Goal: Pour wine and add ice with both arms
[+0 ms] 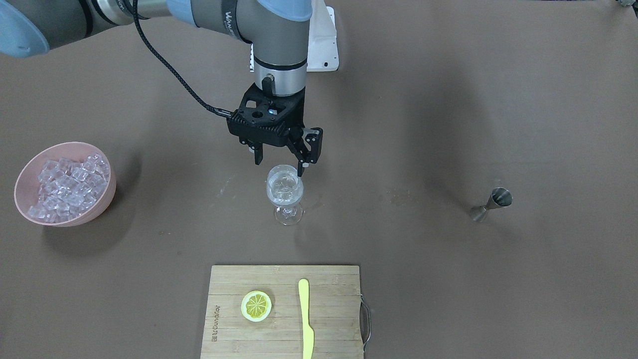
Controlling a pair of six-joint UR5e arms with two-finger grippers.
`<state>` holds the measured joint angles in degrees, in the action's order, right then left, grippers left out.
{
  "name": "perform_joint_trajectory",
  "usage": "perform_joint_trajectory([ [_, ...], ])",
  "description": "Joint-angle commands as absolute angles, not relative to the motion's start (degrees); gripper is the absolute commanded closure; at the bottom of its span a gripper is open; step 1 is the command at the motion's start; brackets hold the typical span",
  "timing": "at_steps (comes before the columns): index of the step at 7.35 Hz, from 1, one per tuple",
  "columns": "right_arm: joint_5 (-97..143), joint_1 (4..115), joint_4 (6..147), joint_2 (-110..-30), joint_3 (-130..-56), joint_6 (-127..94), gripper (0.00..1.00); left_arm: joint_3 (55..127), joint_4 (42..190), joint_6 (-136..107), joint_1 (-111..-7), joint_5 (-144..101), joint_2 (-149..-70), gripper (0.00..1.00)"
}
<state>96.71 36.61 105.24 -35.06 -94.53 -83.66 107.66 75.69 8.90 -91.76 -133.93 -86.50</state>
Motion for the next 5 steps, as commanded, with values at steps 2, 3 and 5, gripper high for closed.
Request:
perform_joint_trajectory([
  [2,110.94,46.88,106.26,-45.75,-106.66,-70.80,0.00,107.75,75.67,8.79,-91.85,-133.86,-85.96,0.02],
  [3,116.14,51.63,106.26,-52.06,-111.92,-63.10,0.00,107.75,75.76,8.70,-91.85,-133.94,-85.87,0.02],
  [5,120.31,59.12,106.17,-63.32,-117.32,-47.79,0.00,107.23,76.20,8.79,-91.93,-133.95,-85.78,0.02],
])
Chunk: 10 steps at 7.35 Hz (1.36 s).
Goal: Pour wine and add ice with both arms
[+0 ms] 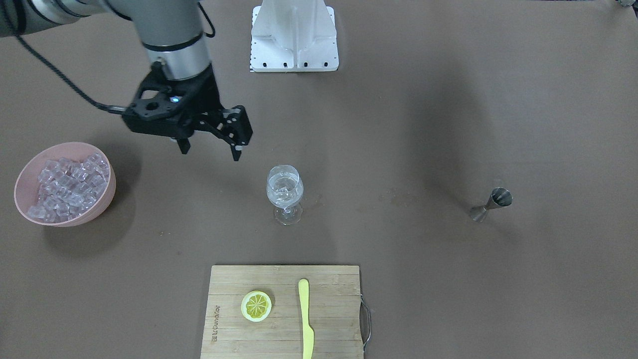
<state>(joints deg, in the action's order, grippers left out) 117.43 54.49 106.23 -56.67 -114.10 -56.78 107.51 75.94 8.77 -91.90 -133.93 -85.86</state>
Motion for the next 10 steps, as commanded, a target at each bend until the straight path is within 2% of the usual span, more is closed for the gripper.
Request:
perform_joint_trajectory([
  [1,121.28,61.85,105.91,-66.94,-117.33,-41.72,0.00,107.14,79.16,8.79,-91.93,-133.95,-83.61,0.02],
  [4,126.74,72.65,105.47,-79.24,-116.72,-18.28,0.00,107.49,98.89,0.23,-92.20,-133.95,-72.63,0.02],
  [7,131.74,83.12,105.38,-87.16,-107.79,0.99,0.00,107.05,100.90,-1.14,-92.02,-133.95,-72.07,0.02],
  [8,131.66,85.67,105.21,-90.15,-103.84,1.84,0.00,106.96,100.90,-1.14,-92.02,-133.95,-72.07,0.02],
  [10,131.49,87.18,104.16,-95.69,-100.73,1.58,0.00,106.88,100.81,-1.14,-91.93,-133.95,-72.07,0.02],
])
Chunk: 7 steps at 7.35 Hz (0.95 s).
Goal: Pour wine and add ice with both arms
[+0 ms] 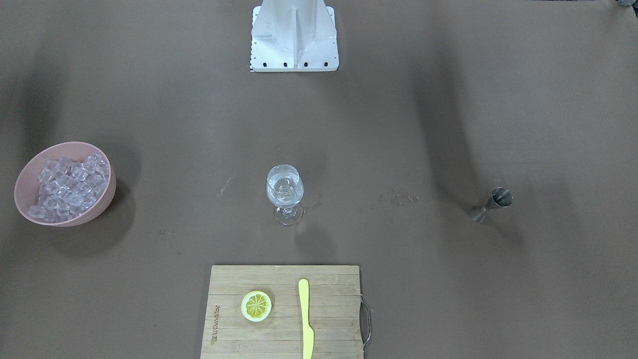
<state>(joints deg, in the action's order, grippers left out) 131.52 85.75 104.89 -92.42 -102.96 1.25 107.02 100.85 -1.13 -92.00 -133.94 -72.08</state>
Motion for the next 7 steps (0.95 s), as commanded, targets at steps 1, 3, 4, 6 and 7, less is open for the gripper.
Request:
perform_joint_trajectory([
  [1,131.57,87.19,102.06,-97.10,-98.55,1.50,0.00,106.96,100.81,-1.14,-91.93,-133.95,-72.07,0.02],
  [3,131.49,87.19,97.84,-99.49,-98.09,1.49,0.00,106.88,100.81,-1.14,-91.93,-133.95,-72.07,0.02],
  [4,131.31,87.19,95.39,-99.41,-98.17,1.58,0.00,106.88,100.81,-1.14,-91.93,-133.95,-72.07,0.02],
  [6,131.31,87.27,86.09,-99.23,-98.44,2.02,0.00,107.05,100.81,-1.14,-91.93,-133.95,-72.07,0.02],
  [7,131.22,87.28,85.18,-98.97,-98.44,1.59,0.00,107.05,100.90,-1.06,-91.93,-133.95,-72.07,0.02],
])
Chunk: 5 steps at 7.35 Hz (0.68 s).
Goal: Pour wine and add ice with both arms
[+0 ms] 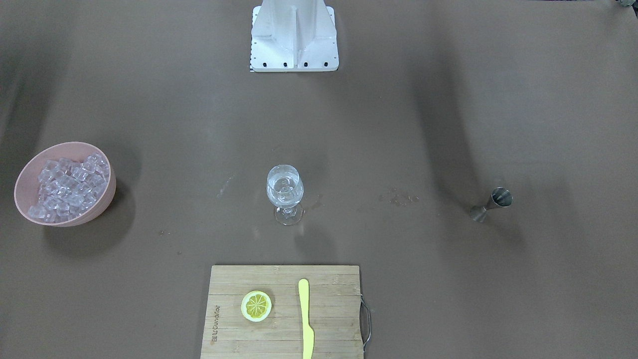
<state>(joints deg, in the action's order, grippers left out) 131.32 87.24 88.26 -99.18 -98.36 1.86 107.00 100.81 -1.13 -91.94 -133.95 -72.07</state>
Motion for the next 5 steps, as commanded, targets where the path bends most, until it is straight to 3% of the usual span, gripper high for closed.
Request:
perform_joint_trajectory([
  [1,131.57,87.28,85.17,-99.49,-98.26,1.50,0.00,107.05,100.99,-1.05,-91.93,-133.95,-72.07,0.02],
  [5,130.52,87.98,84.99,-99.58,-100.01,2.11,0.00,106.88,101.07,-0.88,-91.93,-133.95,-72.16,0.02],
])
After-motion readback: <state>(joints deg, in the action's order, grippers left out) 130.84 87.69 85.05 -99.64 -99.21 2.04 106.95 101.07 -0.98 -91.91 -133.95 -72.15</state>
